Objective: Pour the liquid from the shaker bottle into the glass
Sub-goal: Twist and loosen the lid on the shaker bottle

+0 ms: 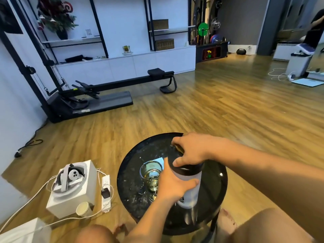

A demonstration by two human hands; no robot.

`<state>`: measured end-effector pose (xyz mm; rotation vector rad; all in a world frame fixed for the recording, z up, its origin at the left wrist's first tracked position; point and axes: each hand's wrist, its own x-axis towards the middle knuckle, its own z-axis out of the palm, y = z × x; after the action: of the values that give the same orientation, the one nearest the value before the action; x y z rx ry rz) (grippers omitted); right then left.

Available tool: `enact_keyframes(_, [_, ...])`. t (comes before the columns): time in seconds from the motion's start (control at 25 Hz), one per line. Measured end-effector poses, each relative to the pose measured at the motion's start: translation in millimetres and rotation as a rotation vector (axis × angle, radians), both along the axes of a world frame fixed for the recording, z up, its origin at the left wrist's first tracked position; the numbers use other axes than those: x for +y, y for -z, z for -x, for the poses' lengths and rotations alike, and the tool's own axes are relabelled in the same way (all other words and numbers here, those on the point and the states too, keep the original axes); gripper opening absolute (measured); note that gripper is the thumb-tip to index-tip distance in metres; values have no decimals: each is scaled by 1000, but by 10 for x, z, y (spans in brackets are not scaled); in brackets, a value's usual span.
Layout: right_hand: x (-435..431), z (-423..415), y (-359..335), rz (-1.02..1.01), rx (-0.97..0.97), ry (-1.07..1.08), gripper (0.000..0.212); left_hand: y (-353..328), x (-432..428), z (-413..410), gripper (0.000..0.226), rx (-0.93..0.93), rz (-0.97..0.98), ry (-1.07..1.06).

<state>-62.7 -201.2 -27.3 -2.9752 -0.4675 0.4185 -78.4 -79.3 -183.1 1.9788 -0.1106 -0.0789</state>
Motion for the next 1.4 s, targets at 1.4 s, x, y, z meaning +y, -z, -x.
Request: enact_keyframes(1.4, [30,-151,-30,47,-43,13,69,79,-20,-30,106,33,-56,-28])
